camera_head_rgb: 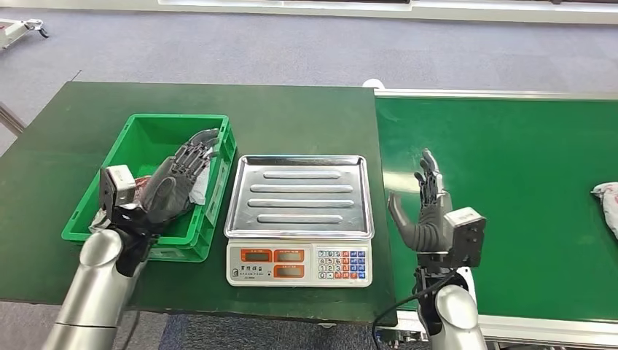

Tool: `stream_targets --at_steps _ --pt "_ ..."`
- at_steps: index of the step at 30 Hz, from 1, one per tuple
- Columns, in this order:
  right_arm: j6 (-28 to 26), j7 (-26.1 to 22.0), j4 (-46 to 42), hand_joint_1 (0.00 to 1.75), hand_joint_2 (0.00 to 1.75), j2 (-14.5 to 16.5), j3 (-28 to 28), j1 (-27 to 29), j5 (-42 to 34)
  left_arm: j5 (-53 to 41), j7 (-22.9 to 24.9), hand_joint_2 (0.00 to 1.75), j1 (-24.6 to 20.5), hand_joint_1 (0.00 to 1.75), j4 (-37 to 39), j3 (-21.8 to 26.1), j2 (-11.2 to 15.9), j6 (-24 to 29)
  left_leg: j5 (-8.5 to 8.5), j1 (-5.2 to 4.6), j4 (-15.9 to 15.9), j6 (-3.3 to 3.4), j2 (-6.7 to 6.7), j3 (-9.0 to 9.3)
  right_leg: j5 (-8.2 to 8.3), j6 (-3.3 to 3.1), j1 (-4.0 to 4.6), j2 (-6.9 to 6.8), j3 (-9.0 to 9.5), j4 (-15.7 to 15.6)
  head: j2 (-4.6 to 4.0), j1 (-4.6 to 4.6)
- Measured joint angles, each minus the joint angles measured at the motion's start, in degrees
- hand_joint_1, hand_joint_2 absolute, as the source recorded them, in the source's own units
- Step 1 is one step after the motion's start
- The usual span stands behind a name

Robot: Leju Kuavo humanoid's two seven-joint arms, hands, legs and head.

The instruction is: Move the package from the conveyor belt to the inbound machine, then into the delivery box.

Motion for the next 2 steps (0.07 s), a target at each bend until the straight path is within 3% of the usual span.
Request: stream_targets --at_steps 2 --pt "-0.04 0.28 1.36 0.00 1.75 0.00 0.46 -0.82 0.21 1.77 0.11 0.00 0.34 0.00 0.17 -0.75 -1.49 -0.19 0.01 0.00 0.01 0.01 -0.04 -0.01 0.00 0.00 -0.01 -0.04 0.01 0.00 0.00 0.01"
